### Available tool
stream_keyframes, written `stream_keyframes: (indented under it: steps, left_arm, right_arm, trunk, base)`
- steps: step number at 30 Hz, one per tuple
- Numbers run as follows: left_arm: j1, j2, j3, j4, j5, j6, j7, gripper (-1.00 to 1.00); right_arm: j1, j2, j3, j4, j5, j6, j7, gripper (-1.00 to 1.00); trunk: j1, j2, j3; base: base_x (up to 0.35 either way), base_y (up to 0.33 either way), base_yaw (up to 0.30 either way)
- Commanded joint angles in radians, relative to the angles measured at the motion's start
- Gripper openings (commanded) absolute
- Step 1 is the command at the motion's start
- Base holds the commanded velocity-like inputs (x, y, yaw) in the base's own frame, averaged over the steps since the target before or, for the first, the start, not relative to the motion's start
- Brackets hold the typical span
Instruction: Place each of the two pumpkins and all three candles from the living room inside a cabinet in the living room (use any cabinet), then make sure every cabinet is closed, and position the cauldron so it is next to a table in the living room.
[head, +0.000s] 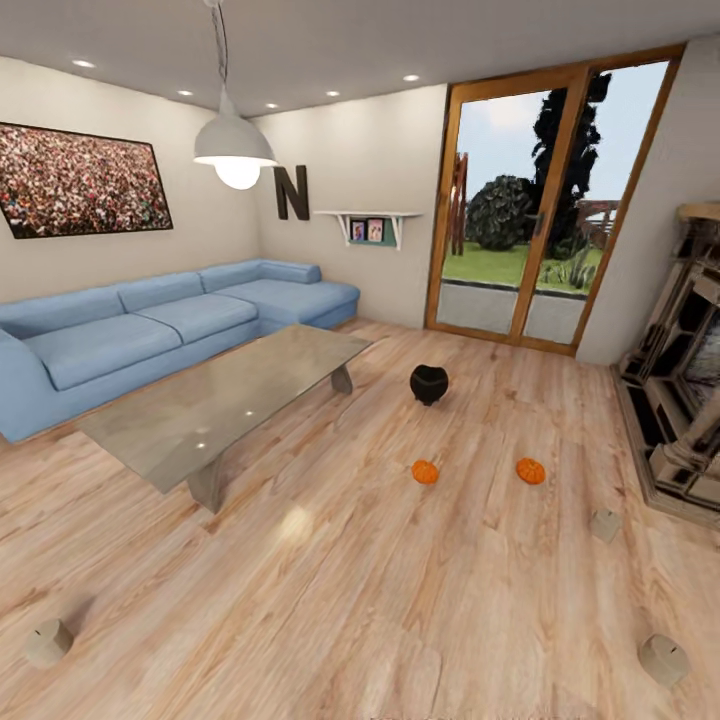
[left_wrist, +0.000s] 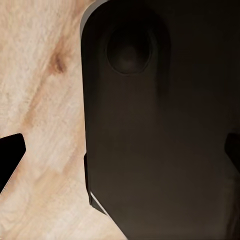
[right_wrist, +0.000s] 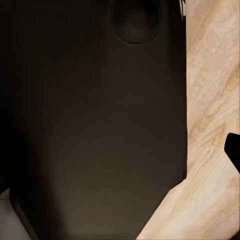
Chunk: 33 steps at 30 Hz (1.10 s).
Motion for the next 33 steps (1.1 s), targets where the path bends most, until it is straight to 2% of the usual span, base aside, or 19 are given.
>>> stream_keyframes:
  steps: [1, 17, 26, 33]
  left_arm:
    - [0.000, 0.000, 0.000, 0.001, 0.000, -0.003, 0.000, 1.00]
    - [0.000, 0.000, 0.001, 0.001, 0.000, -0.004, 0.000, 1.00]
    - [0.000, 0.000, 0.001, 0.001, -0.001, -0.004, 0.000, 1.00]
    - [0.000, 0.001, 0.001, 0.001, -0.001, -0.004, 0.000, 1.00]
  right_arm:
    - [0.000, 0.000, 0.000, 0.000, -0.010, -0.003, 0.001, 1.00]
    - [0.000, 0.007, 0.004, 0.007, -0.012, -0.003, 0.001, 1.00]
    - [0.000, 0.039, 0.003, 0.000, -0.013, -0.002, 0.001, 1.00]
    - [0.001, 0.041, 0.002, 0.016, -0.011, -0.002, 0.001, 1.00]
  trunk:
    - [0.000, 0.000, -0.002]
    - [0.000, 0.000, -0.016]
    - [0.000, 0.000, -0.025]
    - [0.000, 0.000, -0.031]
  base:
    - [0.000, 0.000, -0.240]
    - [0.000, 0.000, -0.240]
    - [0.000, 0.000, -0.237]
    - [0.000, 0.000, -0.236]
